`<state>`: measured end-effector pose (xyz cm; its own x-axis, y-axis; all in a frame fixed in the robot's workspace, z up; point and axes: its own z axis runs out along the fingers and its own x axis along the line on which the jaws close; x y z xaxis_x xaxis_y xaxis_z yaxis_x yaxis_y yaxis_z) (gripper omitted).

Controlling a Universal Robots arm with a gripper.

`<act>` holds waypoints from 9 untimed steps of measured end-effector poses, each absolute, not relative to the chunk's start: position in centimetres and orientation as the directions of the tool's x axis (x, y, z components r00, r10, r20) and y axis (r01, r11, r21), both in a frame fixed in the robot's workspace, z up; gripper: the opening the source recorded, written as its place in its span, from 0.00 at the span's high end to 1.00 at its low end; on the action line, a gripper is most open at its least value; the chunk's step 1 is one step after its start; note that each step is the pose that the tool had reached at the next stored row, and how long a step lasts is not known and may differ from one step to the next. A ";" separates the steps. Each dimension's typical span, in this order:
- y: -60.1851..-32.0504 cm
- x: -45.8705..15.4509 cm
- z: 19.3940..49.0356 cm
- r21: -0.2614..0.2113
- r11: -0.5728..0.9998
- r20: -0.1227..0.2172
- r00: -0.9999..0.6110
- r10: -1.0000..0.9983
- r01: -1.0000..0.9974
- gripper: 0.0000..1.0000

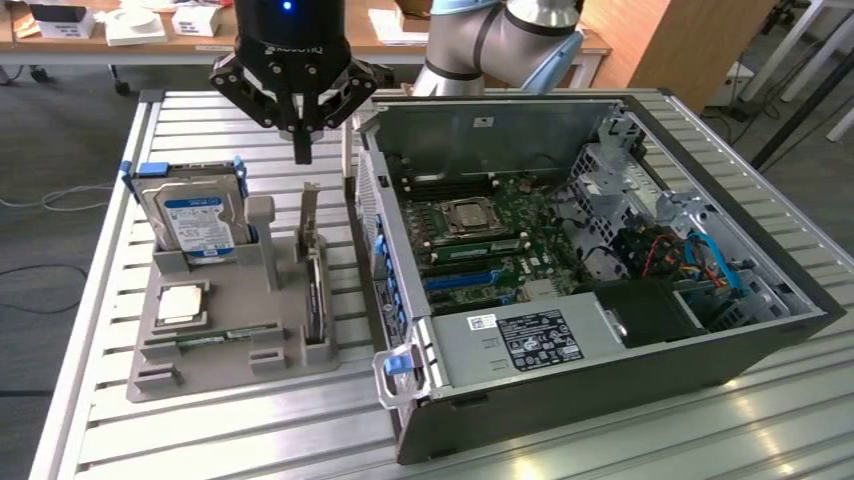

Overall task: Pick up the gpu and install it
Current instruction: 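Reach for the gpu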

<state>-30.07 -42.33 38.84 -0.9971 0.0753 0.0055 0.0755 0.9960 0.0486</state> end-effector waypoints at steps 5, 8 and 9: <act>-42.3 -30.1 38.8 0.049 0.996 0.006 -0.997 0.075 0.075 0.89; -42.3 -30.1 38.8 0.049 0.996 0.006 -0.997 0.075 0.075 0.89; -42.3 -30.1 38.8 0.049 0.996 0.006 -0.997 0.075 0.075 0.89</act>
